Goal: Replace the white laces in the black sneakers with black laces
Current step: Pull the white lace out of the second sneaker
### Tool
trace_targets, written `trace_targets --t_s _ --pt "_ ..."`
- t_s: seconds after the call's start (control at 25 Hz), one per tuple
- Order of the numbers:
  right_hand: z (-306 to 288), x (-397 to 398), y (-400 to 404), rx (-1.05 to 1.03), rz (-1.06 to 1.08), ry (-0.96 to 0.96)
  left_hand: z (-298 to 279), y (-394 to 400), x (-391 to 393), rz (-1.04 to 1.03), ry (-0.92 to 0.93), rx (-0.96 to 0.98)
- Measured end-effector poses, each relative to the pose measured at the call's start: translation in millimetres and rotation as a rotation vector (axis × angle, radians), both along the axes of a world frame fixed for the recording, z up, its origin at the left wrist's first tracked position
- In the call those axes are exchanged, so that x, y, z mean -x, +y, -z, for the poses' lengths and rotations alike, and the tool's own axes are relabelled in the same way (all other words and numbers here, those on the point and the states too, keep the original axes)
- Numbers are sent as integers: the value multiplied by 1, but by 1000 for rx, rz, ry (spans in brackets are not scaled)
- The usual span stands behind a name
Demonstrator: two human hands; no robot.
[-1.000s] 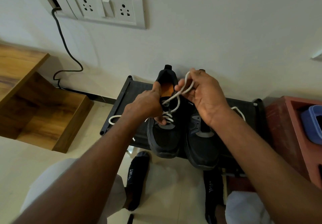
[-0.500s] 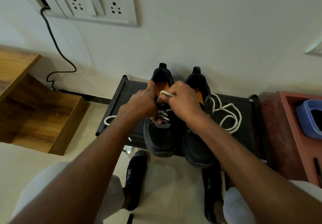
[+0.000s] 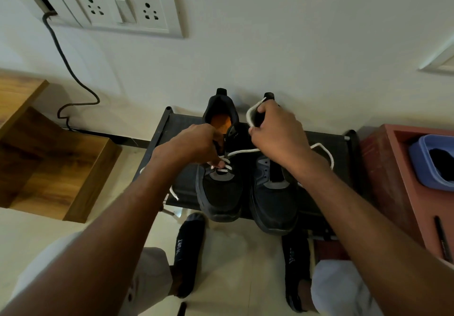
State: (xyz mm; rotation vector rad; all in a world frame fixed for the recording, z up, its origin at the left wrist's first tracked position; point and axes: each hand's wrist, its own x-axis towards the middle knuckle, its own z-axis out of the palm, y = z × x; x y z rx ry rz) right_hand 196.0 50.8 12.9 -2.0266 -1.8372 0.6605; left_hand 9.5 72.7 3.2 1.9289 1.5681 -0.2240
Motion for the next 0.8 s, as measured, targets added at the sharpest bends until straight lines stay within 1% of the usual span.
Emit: trace_targets --t_s 0.08,0.12,0.16,0.2,0.24,0.32,0.4,0.48,0.68,0.8 --pt "-2 2 -5 -82 -90 -272 0 -1 -1 -14 -29 12" --pt "-4 5 -10 -147 -160 -358 0 -1 -2 -22 -42 8" --pt "-4 8 -13 -190 -253 -387 2 0 -2 -34 -47 0" --pt "-4 11 -17 -184 -356 -366 4 1 -2 -56 -50 -19" --pt "-4 16 -22 -132 -442 -336 5 2 -2 -89 -54 -41" --pt "3 25 -30 4 -526 -338 6 2 -4 -173 -87 -61" --pt "16 32 -34 45 -513 -373 5 1 -7 -248 -124 -60" --pt "25 35 -32 27 -478 -389 6 1 -9 -286 -121 -78" --pt "30 30 -27 55 -452 -368 14 -4 -10 -283 -79 -174" --pt "32 26 -28 56 -424 -377 9 -12 -6 -285 -130 -268"
